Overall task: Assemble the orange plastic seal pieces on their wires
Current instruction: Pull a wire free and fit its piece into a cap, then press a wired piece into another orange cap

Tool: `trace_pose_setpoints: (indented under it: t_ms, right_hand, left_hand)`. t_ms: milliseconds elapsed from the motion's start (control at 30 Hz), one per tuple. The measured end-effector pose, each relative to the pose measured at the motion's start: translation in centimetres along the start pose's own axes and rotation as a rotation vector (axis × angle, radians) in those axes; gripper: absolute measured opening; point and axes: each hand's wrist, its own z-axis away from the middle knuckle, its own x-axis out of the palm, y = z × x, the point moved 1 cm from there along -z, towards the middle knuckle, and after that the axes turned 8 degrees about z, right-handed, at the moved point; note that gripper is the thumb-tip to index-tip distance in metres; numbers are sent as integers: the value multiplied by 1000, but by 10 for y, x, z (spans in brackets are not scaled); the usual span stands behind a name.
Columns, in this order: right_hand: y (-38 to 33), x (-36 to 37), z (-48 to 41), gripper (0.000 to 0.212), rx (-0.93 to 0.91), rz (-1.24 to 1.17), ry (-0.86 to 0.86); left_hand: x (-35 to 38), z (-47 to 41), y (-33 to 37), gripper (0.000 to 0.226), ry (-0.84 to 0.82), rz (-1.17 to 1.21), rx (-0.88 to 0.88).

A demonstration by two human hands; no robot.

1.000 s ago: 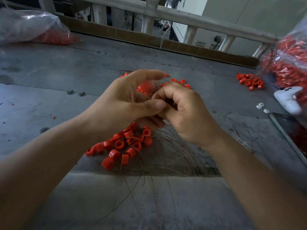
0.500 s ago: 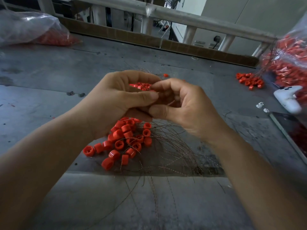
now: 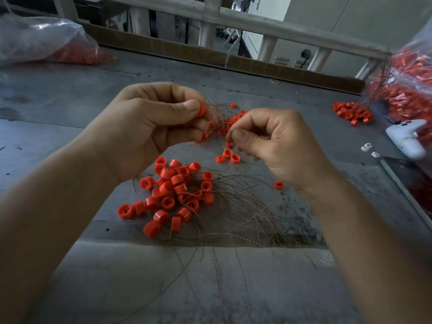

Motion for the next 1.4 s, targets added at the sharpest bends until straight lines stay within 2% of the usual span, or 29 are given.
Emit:
trace_pose_setpoints:
  t_ms: [100,200,333,433,533,633,700,767,900,1000,1167,1400]
  right_hand:
    - [0,-2,0,21,-7,49,11]
    - [0,-2,1,20,-2,66,16]
    - [3,-6,-1,15,21,115,-6]
    - [6,-5,-1,13,56,161,-64]
    - [9,0,-1,15,71,244,-160]
    - [12,4,-2,11,99,369,-240]
    - [14,5,-2,5,121,407,-300]
    - [16,5,-2,4,132,441,-358]
    - [16,2,-2,8,138,440,-400]
    - [16,-6,-3,10,158,403,-353]
    - [21,-23,-7,6,187,309,-138]
    - [26,-31,-8,10,224,262,35]
  left_hand:
    - [-7,0,4,17,49,-31,23]
    - [-10,0,4,25,69,-224,64]
    - [-18,-2,9,16,101,-338,72]
    - [-25,-5,12,2,82,-398,4]
    - [-30,-9,8,19,42,-494,-89]
    - [-30,-11,3,2,56,-550,-144]
    - [-34,-16,-4,12,177,-620,-81]
    - [-35,-21,-12,31,309,-806,21]
    - [-41,-31,-28,37,309,-1167,146]
    - [-50,-40,-37,43,233,-1313,93]
    - [-52,-48,-46,45,156,-1360,-45]
    - [-48,-47,-43,15,137,-1418,2]
